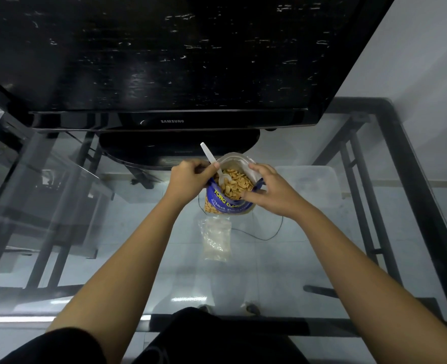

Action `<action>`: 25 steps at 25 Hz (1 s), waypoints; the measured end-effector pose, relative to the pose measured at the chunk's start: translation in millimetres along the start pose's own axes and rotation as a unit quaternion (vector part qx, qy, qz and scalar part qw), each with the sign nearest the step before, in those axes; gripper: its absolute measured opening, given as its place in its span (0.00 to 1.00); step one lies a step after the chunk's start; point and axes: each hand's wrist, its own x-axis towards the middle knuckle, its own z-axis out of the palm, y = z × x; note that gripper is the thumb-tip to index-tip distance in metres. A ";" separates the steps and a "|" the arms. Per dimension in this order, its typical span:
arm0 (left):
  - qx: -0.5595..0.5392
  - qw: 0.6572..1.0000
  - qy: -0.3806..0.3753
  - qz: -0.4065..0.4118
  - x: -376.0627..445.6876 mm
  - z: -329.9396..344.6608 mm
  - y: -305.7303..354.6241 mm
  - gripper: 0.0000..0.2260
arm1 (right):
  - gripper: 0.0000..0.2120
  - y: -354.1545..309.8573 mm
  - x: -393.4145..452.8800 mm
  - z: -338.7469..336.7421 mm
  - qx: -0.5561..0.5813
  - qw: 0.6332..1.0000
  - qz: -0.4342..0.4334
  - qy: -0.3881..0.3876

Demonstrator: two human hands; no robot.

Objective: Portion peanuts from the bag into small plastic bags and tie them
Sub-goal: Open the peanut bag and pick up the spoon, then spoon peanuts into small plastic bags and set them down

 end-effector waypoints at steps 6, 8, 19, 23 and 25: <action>-0.079 0.975 0.209 0.017 -57.8 29.6 -55.7 0.05 | 0.35 34.3 -38.5 49.2 0.023 0.975 -0.006 0.221; 0.046 0.985 0.136 0.099 -74.4 49.0 -83.6 0.05 | 0.33 55.0 -57.2 86.1 -0.006 0.975 0.034 0.219; 0.357 0.892 0.031 0.276 -67.5 62.3 -112.0 0.11 | 0.32 120.1 -60.4 148.5 -0.328 0.943 0.030 0.040; 0.270 0.931 -0.018 0.247 -72.8 45.3 -102.3 0.09 | 0.33 114.1 -59.8 140.8 -0.228 0.972 0.032 0.039; 0.153 0.966 -0.070 0.198 -73.4 33.7 -90.2 0.07 | 0.33 98.1 -62.0 131.3 -0.076 0.994 0.075 0.033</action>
